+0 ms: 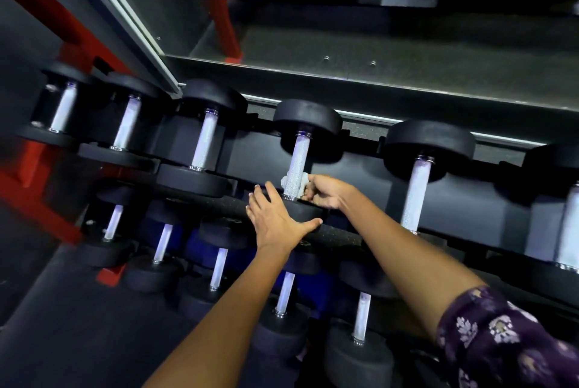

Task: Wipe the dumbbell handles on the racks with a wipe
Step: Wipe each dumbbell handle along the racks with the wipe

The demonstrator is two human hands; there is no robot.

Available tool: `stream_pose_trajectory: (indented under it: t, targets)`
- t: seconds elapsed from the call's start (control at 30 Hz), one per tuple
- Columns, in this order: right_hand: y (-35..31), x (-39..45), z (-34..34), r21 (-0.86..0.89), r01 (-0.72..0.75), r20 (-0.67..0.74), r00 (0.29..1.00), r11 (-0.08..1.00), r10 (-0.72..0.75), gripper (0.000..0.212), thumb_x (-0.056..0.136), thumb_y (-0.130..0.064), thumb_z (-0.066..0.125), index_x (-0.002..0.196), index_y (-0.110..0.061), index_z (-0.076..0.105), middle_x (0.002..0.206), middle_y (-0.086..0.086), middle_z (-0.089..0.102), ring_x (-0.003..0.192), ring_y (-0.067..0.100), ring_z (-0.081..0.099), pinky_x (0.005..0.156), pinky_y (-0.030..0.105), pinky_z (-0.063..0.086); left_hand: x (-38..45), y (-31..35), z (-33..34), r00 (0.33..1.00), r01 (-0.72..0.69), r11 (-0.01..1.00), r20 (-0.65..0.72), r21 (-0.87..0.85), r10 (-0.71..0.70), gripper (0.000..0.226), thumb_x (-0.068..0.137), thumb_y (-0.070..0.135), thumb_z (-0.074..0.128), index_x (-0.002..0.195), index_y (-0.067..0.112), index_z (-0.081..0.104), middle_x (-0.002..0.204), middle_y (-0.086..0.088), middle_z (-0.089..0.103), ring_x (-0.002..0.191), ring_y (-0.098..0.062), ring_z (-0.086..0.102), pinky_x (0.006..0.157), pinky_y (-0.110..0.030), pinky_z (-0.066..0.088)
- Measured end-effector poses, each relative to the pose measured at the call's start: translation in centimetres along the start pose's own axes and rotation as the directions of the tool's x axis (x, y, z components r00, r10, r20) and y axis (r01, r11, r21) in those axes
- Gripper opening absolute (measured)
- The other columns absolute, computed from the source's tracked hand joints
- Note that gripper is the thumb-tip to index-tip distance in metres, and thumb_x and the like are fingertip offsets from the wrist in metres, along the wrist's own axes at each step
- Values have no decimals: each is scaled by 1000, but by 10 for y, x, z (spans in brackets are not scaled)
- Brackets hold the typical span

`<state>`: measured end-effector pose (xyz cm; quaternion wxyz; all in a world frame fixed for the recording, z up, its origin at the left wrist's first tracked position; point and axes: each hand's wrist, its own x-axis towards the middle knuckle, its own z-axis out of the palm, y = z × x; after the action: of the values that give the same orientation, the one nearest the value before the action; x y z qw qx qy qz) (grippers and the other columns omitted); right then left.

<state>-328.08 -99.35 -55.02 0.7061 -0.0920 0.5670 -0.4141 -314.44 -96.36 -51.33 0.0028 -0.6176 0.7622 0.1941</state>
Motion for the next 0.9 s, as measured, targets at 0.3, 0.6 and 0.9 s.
stream_pose_trajectory:
  t: [0.3, 0.6, 0.9]
  targets:
    - [3, 13, -9, -136, 37, -20, 999, 990, -40, 44, 85, 12, 20, 85, -11, 57, 53, -5, 61, 39, 1, 43, 40, 12, 37, 0, -1, 0, 1000, 0, 1000, 2, -8, 0, 130, 59, 69, 78, 151, 6, 10, 156, -20, 12, 145, -35, 10, 119, -46, 9]
    - [-3, 17, -11, -126, 67, -11, 998, 990, -69, 34, 84, 11, 29, 77, -10, 55, 47, -5, 58, 41, 0, 49, 40, 7, 29, 1, -1, -1, 1000, 3, 1000, 9, -5, -3, 131, 59, 70, 77, 151, 7, 9, 156, -20, 11, 145, -34, 10, 119, -47, 9]
    - [-11, 7, -10, -204, 130, -89, 984, 970, -151, 41, 81, 16, 21, 71, -9, 53, 49, -1, 54, 41, 5, 41, 39, 11, 22, -1, 0, -2, 1000, 3, 1000, 8, 9, -3, 128, 59, 69, 77, 148, 2, 14, 155, -20, 14, 145, -35, 12, 119, -47, 11]
